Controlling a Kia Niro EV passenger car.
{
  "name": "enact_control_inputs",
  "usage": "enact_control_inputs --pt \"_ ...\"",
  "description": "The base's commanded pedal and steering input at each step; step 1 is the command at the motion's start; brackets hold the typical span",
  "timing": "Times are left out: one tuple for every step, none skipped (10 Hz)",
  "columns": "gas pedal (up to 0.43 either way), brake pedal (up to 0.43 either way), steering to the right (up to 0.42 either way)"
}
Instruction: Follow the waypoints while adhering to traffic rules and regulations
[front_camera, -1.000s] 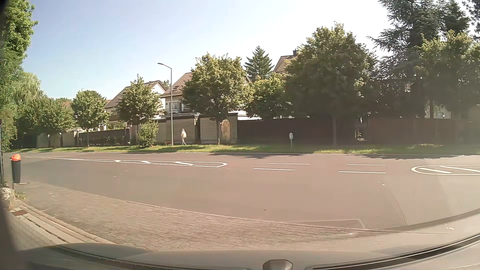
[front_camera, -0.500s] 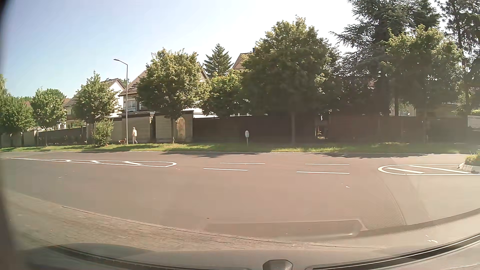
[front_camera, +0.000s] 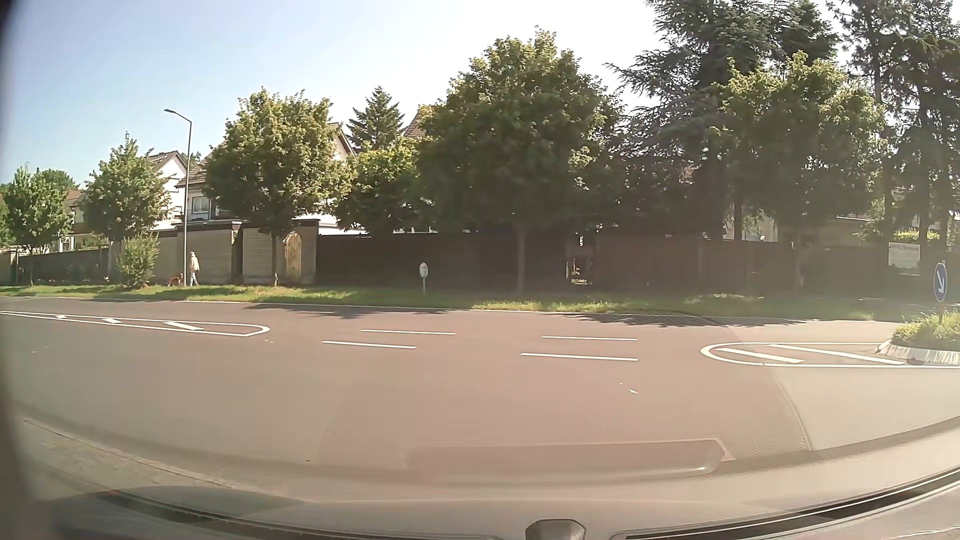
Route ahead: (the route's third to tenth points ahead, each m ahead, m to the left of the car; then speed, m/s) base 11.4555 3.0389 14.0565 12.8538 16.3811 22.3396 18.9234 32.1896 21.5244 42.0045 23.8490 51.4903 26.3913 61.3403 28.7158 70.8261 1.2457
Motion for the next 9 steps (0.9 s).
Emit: enact_control_inputs --pt "0.0 0.311 0.498" --pt "0.0 0.311 0.466" --pt "0.0 0.311 0.434" --pt "0.0 0.305 0.414" --pt "0.0 0.305 0.386" --pt "0.0 0.305 0.358" --pt "0.0 0.299 0.321" --pt "0.0 0.274 0.292" --pt "0.0 0.256 0.246"
